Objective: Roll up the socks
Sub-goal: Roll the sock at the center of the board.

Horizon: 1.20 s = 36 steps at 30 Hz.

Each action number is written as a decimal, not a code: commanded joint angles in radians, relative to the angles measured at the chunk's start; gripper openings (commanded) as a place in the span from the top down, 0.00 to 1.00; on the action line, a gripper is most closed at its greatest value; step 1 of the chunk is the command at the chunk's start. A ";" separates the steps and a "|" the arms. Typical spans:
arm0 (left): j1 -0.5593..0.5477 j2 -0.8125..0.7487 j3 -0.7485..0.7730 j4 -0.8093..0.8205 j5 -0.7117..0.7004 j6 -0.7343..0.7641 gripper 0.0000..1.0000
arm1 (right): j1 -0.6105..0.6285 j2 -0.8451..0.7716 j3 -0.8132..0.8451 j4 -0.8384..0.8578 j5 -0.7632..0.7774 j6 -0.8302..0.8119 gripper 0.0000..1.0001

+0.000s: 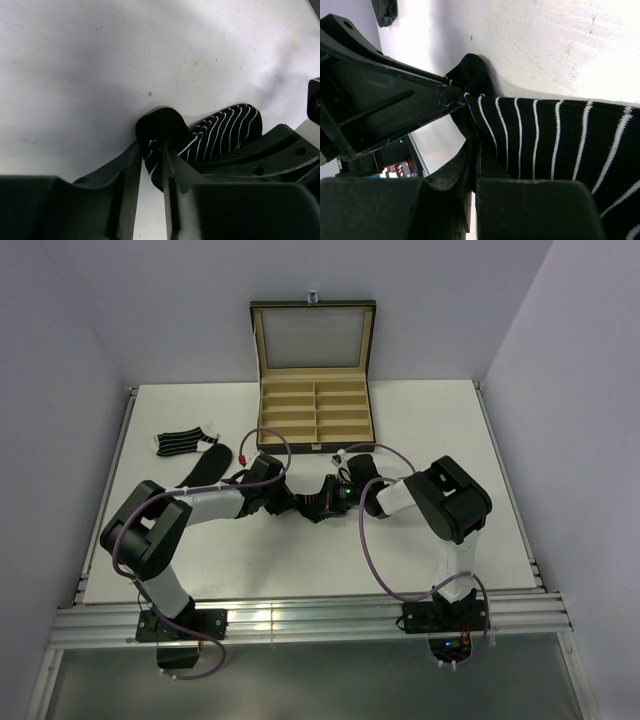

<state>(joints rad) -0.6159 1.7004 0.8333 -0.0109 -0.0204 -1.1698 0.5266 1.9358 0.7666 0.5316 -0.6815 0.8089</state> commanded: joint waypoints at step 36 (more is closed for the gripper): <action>-0.053 -0.044 0.030 -0.149 -0.127 0.093 0.99 | -0.088 -0.083 0.227 -0.568 0.502 -0.283 0.69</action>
<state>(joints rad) -0.6601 1.6936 0.8707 -0.0978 -0.1062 -1.1233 0.4553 1.8130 0.9512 0.0242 -0.2684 0.5777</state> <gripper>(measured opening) 0.103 0.313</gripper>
